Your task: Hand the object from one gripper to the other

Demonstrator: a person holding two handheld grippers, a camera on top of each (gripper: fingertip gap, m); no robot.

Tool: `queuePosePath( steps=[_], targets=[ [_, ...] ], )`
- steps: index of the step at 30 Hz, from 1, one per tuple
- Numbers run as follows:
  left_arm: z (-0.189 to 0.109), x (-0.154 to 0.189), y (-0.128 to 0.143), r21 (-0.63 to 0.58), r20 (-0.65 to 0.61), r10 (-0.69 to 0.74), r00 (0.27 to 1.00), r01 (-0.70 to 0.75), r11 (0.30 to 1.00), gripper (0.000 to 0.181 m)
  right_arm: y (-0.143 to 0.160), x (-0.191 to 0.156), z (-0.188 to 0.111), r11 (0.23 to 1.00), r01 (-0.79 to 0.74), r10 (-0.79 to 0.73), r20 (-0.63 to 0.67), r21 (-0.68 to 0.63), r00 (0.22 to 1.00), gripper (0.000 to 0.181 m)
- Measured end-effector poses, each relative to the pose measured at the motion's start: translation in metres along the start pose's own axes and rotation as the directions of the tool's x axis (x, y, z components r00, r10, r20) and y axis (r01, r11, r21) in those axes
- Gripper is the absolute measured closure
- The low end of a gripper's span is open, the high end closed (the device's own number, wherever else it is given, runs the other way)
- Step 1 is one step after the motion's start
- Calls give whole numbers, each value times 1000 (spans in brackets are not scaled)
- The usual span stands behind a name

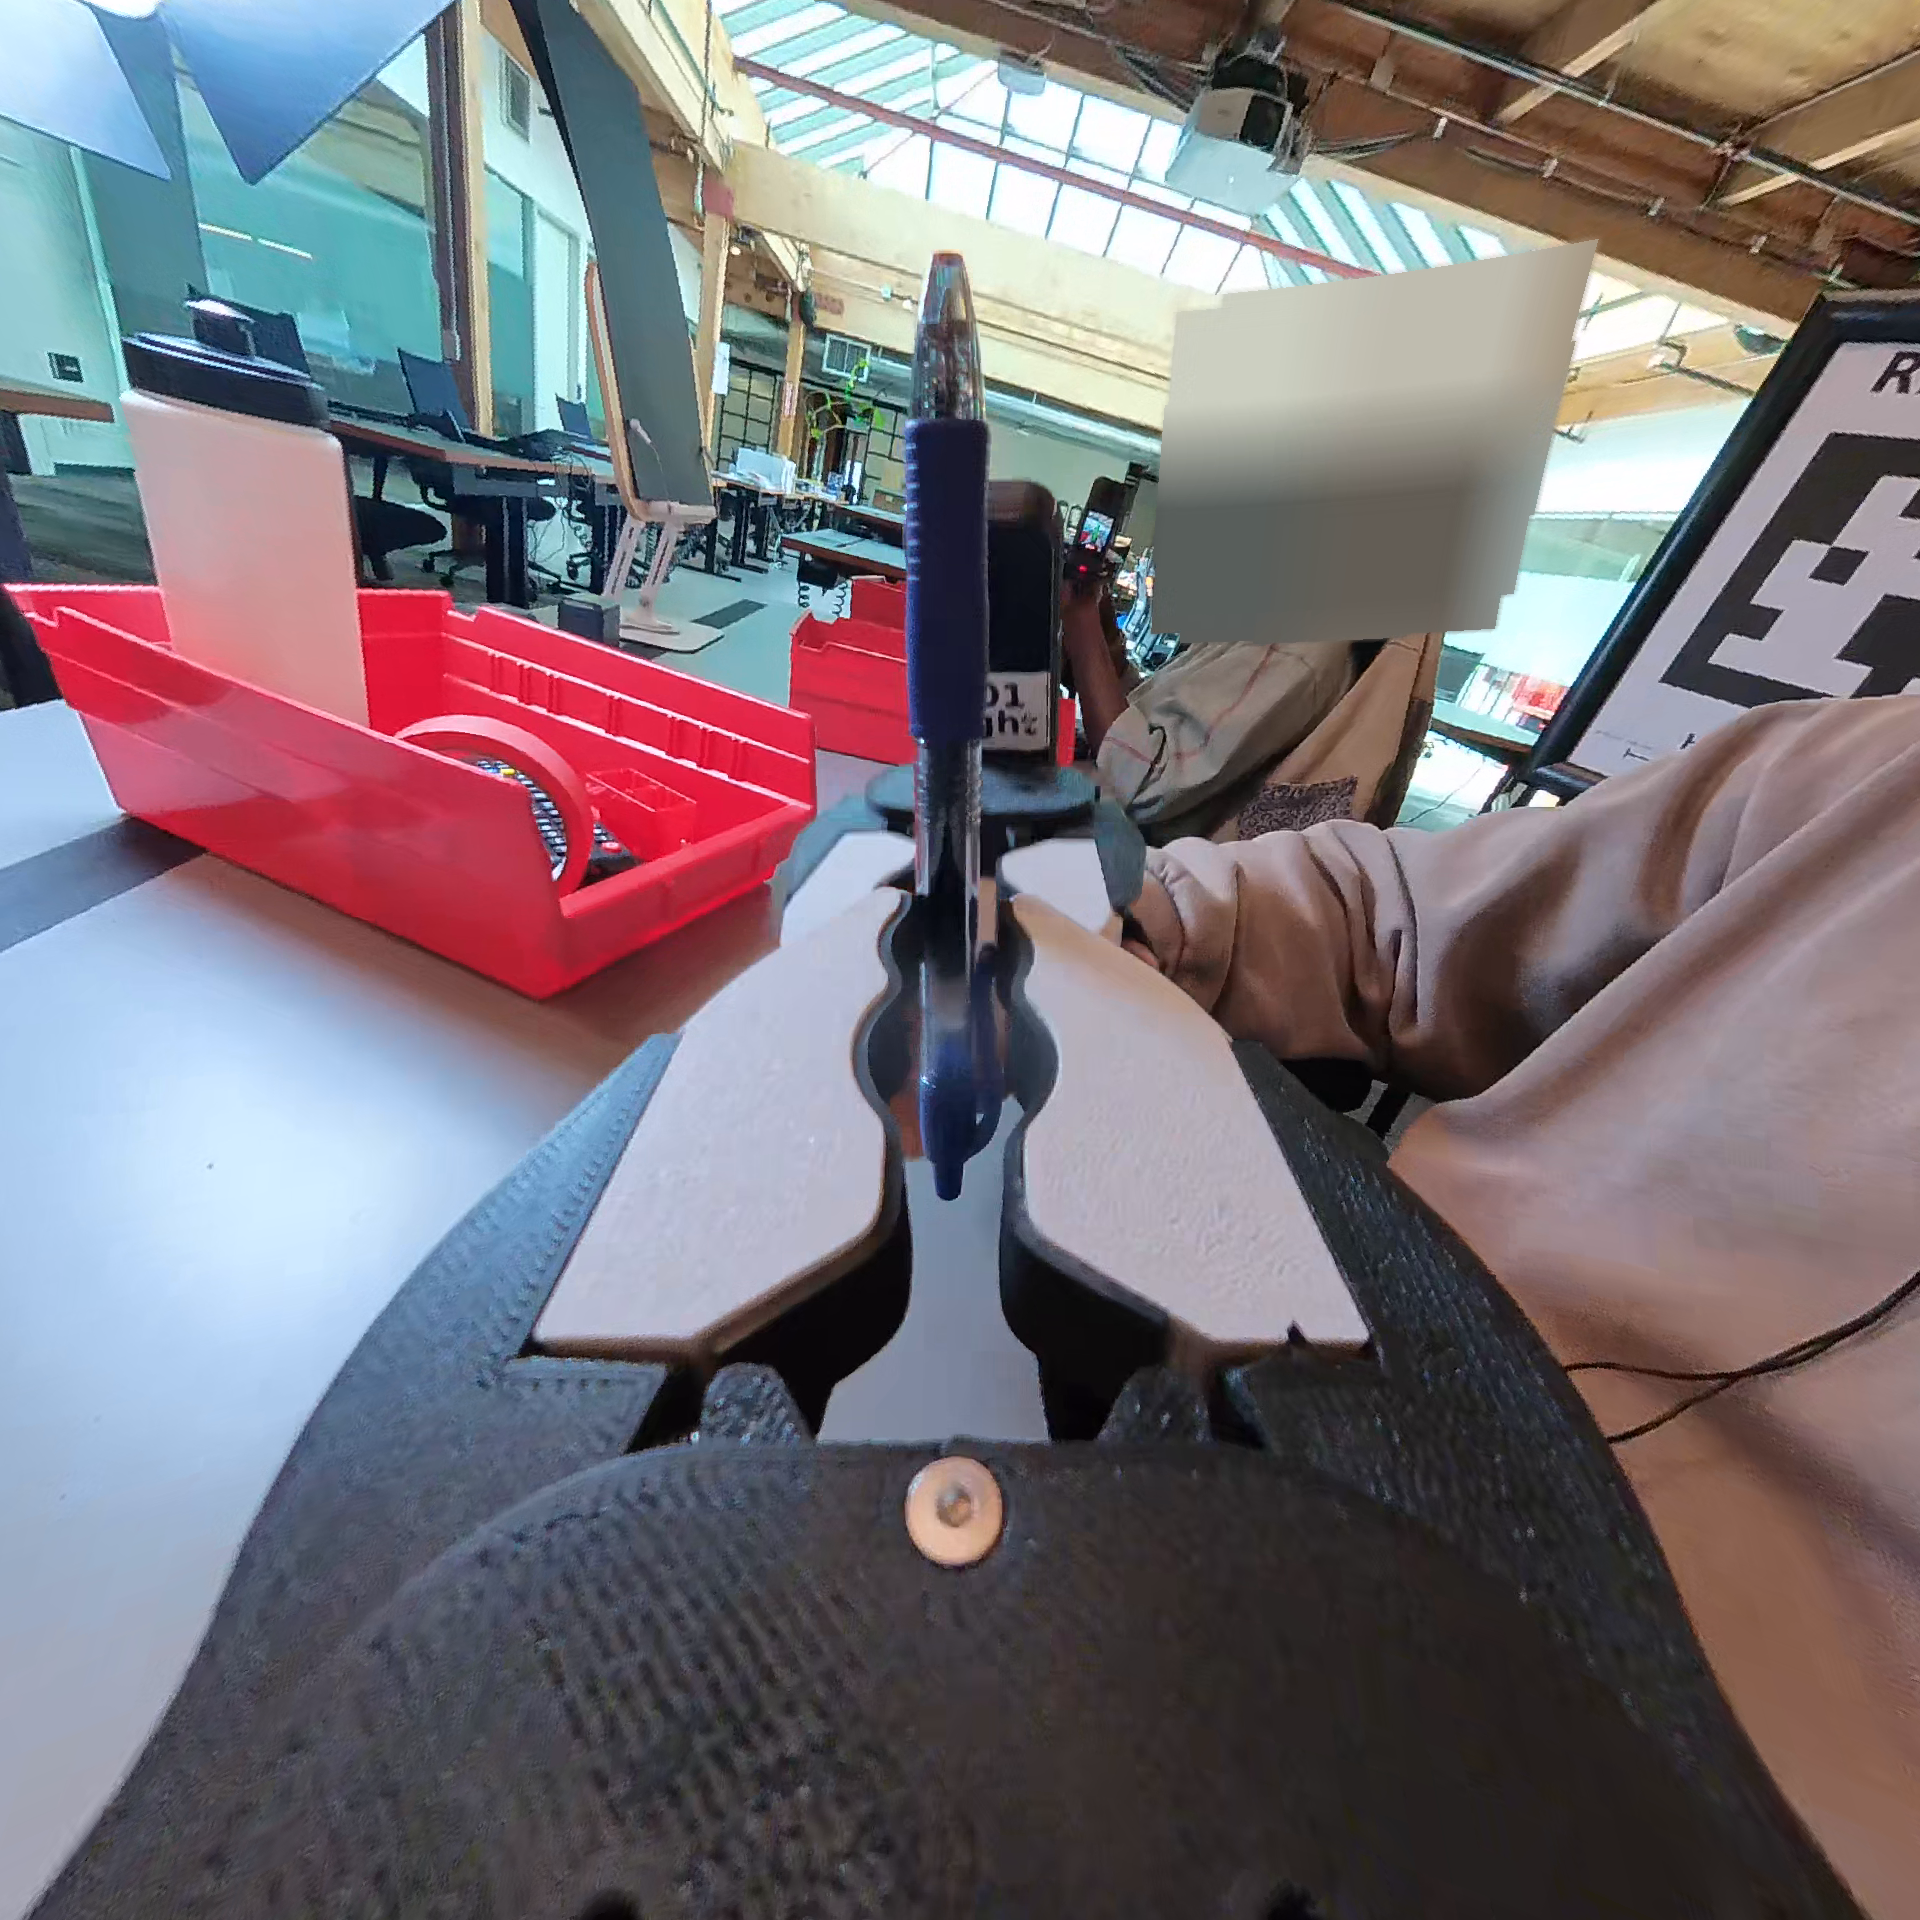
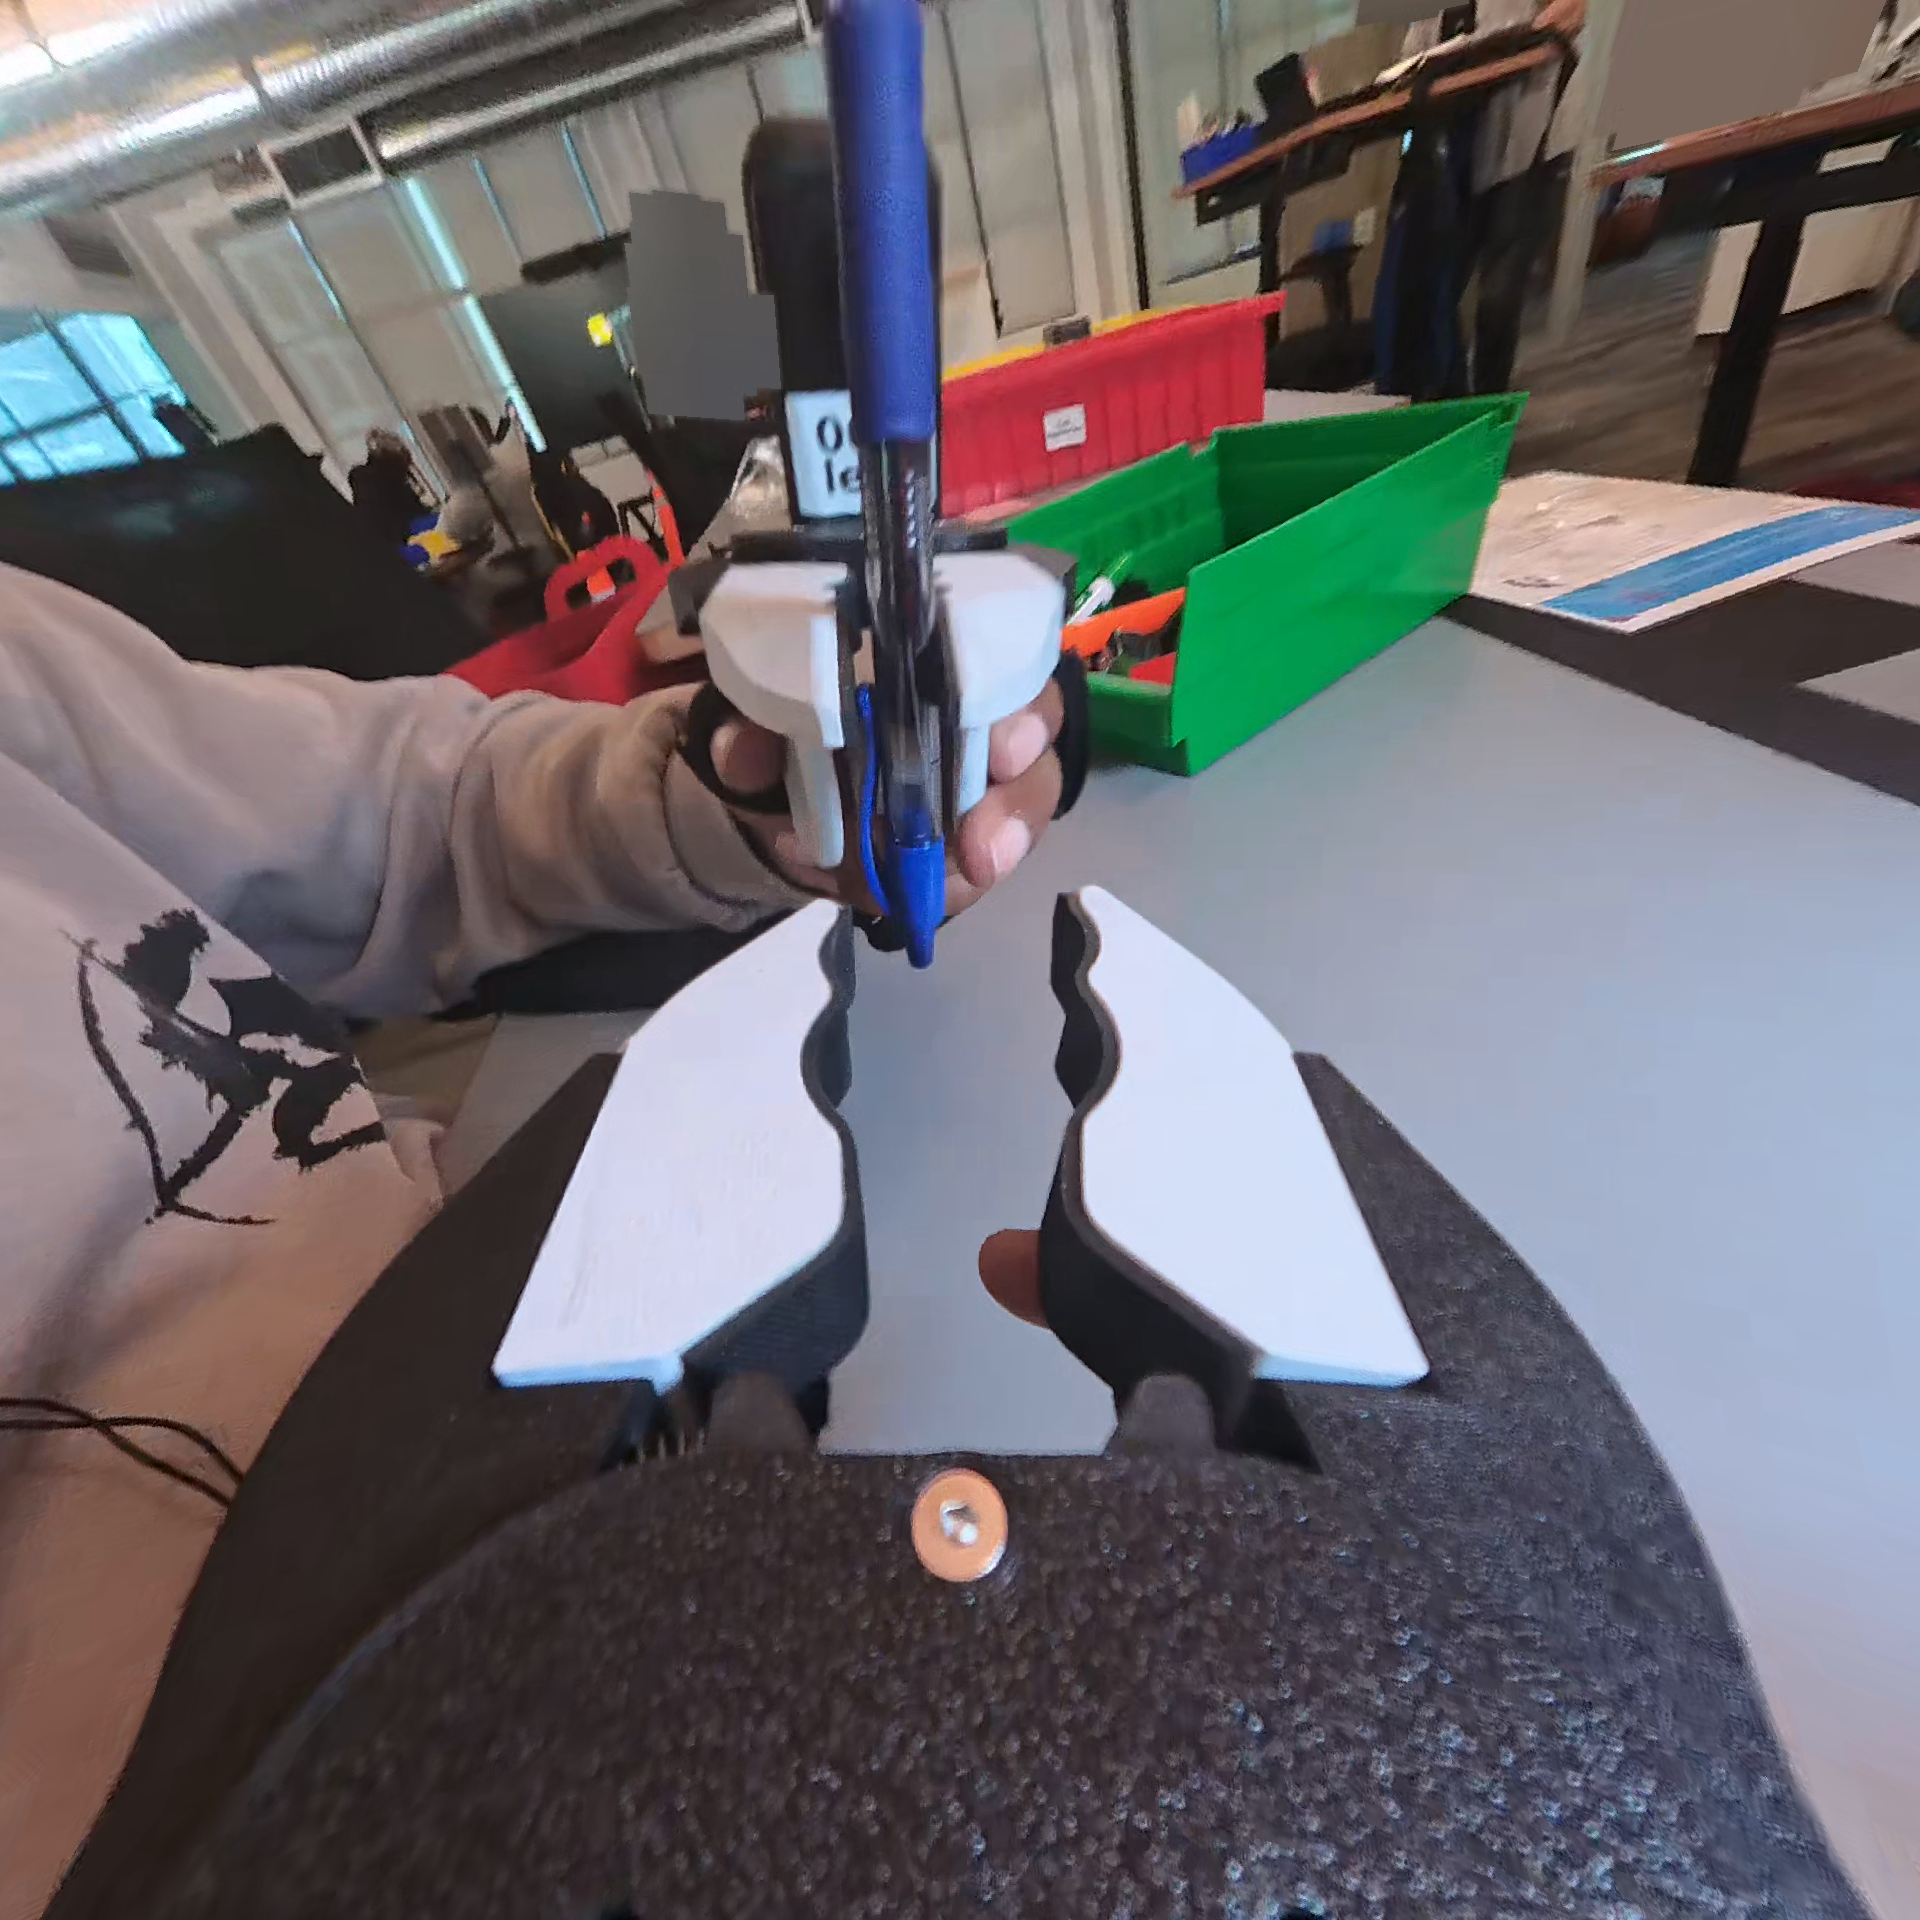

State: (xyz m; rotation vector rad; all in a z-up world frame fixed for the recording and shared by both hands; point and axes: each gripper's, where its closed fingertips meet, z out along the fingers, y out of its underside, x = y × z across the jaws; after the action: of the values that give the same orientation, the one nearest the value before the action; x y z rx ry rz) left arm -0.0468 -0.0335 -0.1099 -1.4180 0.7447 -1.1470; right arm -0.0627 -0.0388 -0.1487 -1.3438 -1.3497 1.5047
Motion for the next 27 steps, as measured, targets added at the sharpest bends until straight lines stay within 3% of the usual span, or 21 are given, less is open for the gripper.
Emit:
queuePosePath(
  steps=[3, 5, 8, 11, 14, 18, 27],
  targets=[
    [4, 5, 2, -6, -10, 13, 1000, -13, 1000, 167, 6, -11, 14, 995, 99, -99, -15, -6, 995, 168],
    [3, 7, 0, 3, -16, 23, 1000, -23, 1000, 167, 5, -12, 15, 988, 153, -154, -44, -11, 987, 169],
    [0, 9, -6, 35, -21, 42, 999, -41, 999, 160, -3, -12, 8, 996, 86, -85, -20, 36, 996, 169],
    [1, 8, 8, -41, -57, 33, 998, -36, 999, 144, -20, -7, -6, 994, 28, -27, -10, 107, 1000, 169],
    [3, 3, 30, -125, -73, 32, 997, -41, 991, 144, -39, -9, -19, 978, -17, 11, 29, 209, 1000, 170],
    [9, 4, 38, -141, -73, 24, 997, -34, 989, 150, -44, -13, -22, 970, -38, 24, 61, 240, 998, 170],
    [5, 9, 15, -34, -83, -16, 996, 13, 999, 160, -34, -15, -17, 979, 33, -42, 39, 201, 998, 180]
  ],
)
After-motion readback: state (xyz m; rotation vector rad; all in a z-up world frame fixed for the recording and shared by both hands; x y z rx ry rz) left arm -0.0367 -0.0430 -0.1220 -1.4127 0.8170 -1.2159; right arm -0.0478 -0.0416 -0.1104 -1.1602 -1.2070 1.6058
